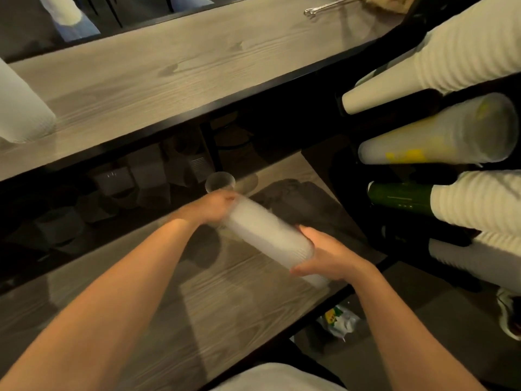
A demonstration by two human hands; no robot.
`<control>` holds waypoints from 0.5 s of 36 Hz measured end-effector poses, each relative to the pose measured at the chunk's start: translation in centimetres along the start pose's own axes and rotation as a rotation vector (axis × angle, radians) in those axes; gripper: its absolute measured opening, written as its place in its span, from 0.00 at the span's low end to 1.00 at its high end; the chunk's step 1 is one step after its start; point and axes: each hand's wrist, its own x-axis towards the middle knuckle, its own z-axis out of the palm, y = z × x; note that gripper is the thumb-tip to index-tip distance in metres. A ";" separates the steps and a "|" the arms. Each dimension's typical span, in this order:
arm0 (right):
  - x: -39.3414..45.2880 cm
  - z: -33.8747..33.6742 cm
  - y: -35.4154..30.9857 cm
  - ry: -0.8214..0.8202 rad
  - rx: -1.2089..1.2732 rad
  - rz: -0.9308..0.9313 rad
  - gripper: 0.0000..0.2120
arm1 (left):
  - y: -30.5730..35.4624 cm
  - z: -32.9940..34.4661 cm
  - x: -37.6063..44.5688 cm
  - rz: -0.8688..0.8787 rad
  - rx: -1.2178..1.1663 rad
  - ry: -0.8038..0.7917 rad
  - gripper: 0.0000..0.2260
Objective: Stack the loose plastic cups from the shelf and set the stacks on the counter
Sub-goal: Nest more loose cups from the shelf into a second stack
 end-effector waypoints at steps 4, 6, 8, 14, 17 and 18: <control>0.3 1.0 0.4 0.031 0.017 0.043 0.52 | -0.5 1.1 0.8 0.162 0.022 0.176 0.13; 0.3 1.2 0.7 0.054 0.062 0.049 0.52 | -1.7 0.8 1.7 0.135 0.032 0.336 0.14; 0.4 1.3 1.0 0.067 0.067 0.045 0.51 | -3.2 0.9 2.1 0.039 0.199 0.251 0.19; 0.4 1.6 1.4 0.068 0.117 0.068 0.51 | -5.9 3.1 0.0 -0.023 0.225 0.382 0.19; 0.5 1.6 1.3 0.067 0.122 0.055 0.50 | -5.9 2.8 -1.2 -0.119 -0.409 0.480 0.25; 0.7 1.6 1.2 0.063 0.124 0.044 0.48 | -5.6 2.4 -1.9 -0.138 -0.601 0.506 0.28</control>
